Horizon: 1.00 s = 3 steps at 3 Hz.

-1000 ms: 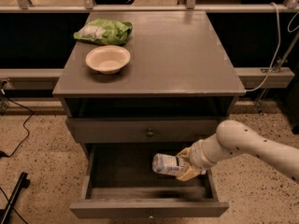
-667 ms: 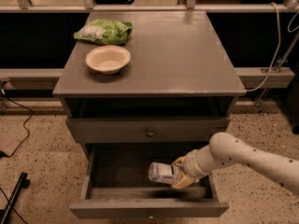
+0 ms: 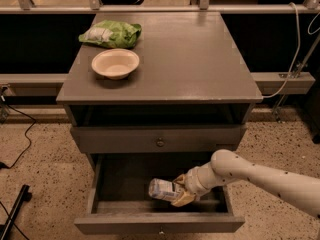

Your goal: Place blue plastic bottle into middle drawer

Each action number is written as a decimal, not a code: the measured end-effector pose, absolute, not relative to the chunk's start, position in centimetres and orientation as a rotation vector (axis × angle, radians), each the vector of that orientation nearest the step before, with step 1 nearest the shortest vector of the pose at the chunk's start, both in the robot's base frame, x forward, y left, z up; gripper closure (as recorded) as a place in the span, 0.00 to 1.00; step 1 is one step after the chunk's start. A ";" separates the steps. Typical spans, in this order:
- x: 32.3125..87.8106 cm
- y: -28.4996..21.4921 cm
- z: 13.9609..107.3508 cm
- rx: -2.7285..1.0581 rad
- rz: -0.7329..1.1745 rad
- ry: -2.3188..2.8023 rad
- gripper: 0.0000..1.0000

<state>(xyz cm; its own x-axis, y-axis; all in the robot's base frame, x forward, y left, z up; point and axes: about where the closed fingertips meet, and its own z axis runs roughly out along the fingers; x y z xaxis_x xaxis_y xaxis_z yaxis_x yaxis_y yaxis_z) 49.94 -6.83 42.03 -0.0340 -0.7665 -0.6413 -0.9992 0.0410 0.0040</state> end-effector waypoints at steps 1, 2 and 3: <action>50.3 -5.5 42.4 -1.705 0.731 1.843 0.51; 50.2 -5.3 42.3 -1.702 0.739 1.842 0.29; 50.1 -5.2 42.3 -1.701 0.741 1.840 0.06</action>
Offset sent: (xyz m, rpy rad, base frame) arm 0.0034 0.0128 0.0033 0.0716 0.0308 -0.0217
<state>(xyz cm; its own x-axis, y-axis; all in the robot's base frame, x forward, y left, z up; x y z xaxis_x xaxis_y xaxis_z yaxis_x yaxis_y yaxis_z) 50.11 -5.24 42.34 -0.0736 -0.7113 -0.6990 -0.9972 0.0601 0.0439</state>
